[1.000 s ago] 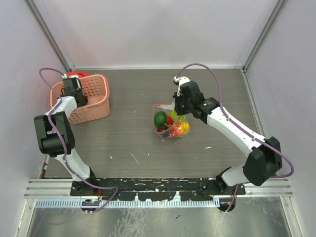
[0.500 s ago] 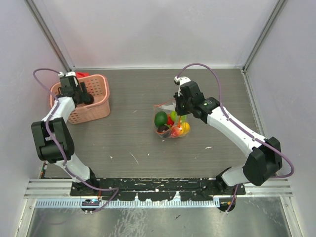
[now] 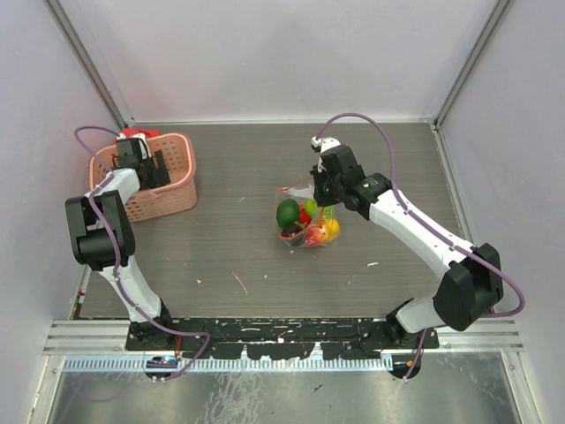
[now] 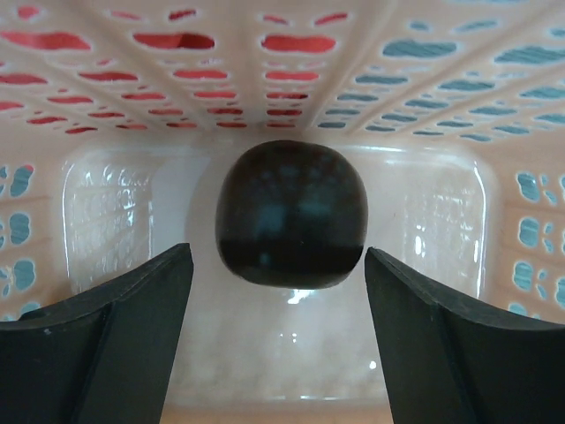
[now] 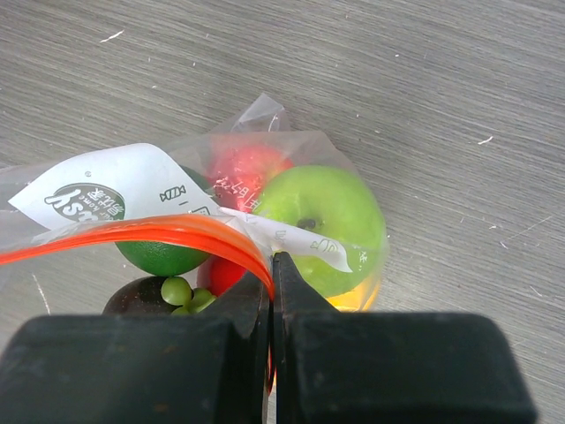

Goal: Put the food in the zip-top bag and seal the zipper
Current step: Pick up the fake food from the bin.

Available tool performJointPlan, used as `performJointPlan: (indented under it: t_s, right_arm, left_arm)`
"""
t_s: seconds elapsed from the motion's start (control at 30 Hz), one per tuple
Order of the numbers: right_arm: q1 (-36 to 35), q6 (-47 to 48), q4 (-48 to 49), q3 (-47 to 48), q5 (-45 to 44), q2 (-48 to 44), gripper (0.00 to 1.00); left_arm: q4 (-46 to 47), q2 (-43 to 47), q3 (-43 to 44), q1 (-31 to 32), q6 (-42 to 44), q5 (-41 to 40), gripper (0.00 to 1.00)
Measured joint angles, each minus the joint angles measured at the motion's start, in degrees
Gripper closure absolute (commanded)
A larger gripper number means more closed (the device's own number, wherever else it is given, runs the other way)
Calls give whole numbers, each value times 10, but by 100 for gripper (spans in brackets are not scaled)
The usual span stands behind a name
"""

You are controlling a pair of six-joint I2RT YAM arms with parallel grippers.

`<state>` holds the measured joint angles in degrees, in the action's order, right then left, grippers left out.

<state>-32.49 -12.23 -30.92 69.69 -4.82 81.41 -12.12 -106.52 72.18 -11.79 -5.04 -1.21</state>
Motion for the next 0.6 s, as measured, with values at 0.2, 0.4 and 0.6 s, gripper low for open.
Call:
performJointPlan:
  t_s: [0.2, 0.4, 0.6]
  right_arm:
    - [0, 0, -2, 1, 0, 7, 99]
    - [0, 0, -4, 1, 0, 9, 99]
    - [0, -2, -4, 1, 1, 14, 99]
  left_arm:
    - [23, -22, 7, -3, 12, 7, 21]
    - [37, -34, 8, -3, 22, 22, 26]
    - [42, -41, 16, -3, 30, 31, 28]
